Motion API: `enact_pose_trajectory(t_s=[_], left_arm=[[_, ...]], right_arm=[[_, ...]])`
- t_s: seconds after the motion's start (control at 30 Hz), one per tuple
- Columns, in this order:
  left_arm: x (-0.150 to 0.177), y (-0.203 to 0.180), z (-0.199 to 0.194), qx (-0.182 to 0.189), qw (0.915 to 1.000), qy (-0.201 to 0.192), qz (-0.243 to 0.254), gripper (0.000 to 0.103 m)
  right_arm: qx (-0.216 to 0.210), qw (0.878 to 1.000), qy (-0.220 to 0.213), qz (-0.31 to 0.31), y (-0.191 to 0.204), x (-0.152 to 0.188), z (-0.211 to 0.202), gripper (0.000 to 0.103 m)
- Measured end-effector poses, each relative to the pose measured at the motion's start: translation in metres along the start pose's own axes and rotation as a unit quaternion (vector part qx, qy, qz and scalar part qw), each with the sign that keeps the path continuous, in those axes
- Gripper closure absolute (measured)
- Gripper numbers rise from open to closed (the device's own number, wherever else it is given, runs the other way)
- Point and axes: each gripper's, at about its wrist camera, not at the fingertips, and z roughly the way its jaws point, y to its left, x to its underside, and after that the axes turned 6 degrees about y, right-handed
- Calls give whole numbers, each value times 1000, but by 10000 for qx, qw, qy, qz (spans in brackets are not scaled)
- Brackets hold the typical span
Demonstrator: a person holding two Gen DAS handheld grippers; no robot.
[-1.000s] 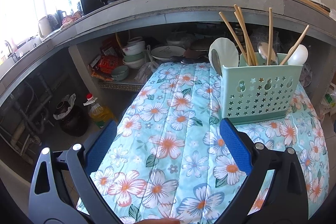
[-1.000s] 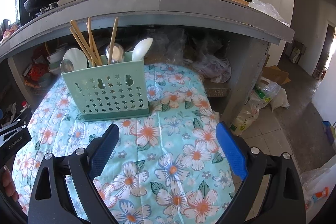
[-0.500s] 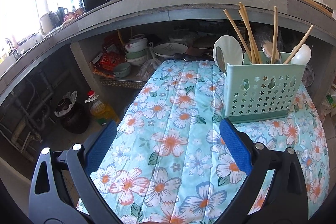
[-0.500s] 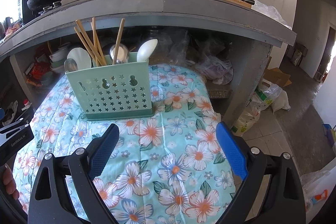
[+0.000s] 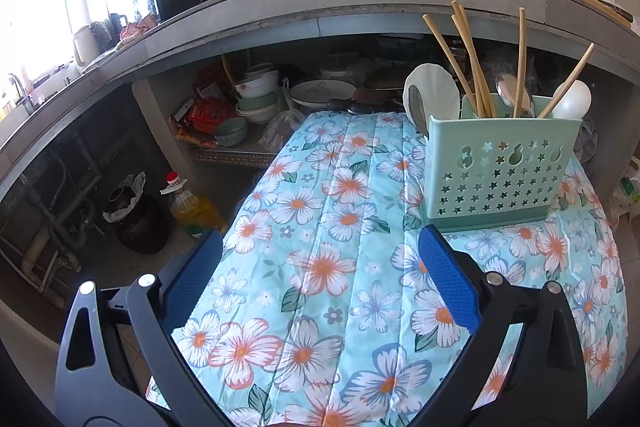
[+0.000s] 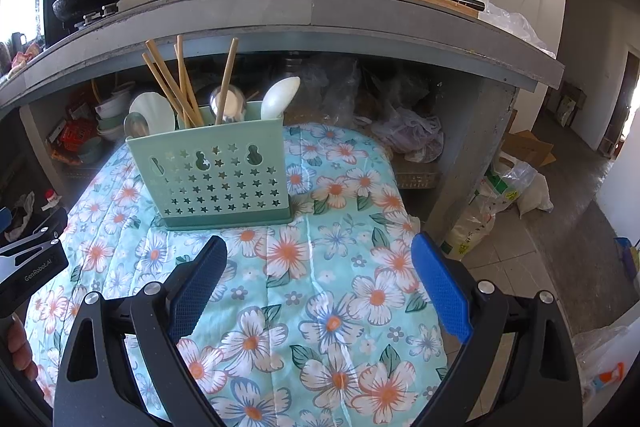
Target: Organize utensils
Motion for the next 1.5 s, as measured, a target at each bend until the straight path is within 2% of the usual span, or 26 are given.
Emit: enact_pose_trajectory(t_s=[1.5], left_arm=[[0, 0, 1, 8, 10000, 10, 1, 9]], right_arm=[[-21, 10000, -32, 0, -1, 2, -5, 12]])
